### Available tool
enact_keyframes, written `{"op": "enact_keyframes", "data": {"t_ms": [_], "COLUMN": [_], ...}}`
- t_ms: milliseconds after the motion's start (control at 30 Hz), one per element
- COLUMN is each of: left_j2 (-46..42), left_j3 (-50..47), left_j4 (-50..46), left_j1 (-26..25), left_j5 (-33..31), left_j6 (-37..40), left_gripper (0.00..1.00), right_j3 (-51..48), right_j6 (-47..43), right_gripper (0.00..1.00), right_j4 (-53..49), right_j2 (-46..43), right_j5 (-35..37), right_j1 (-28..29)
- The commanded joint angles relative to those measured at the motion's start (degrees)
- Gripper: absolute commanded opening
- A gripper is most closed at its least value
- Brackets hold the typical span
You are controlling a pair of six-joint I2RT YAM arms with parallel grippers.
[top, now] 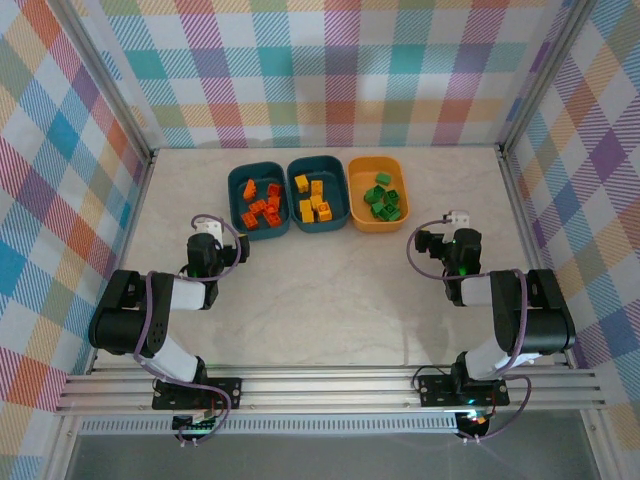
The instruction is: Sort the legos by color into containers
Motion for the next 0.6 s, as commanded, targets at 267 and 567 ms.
{"op": "enact_keyframes", "data": {"t_ms": [267,567], "left_j2": [-0.2,-0.19], "left_j3": [1.12,1.11], "left_j4": [0.23,0.14], "left_j1": [0.53,0.79], "left_j5": [1.1,1.57], "left_j6": [1.0,0.74], "left_gripper": [1.0,1.0], "right_j3": [0.04,0.0], "right_j6": [0.52,0.53], "right_gripper": [1.0,1.0], "right_j4": [0.59,0.67], "right_j2": [-0.73,-0.73], "right_j5": [-0.77,-0.79], "right_j1": [-0.18,-0.19]}}
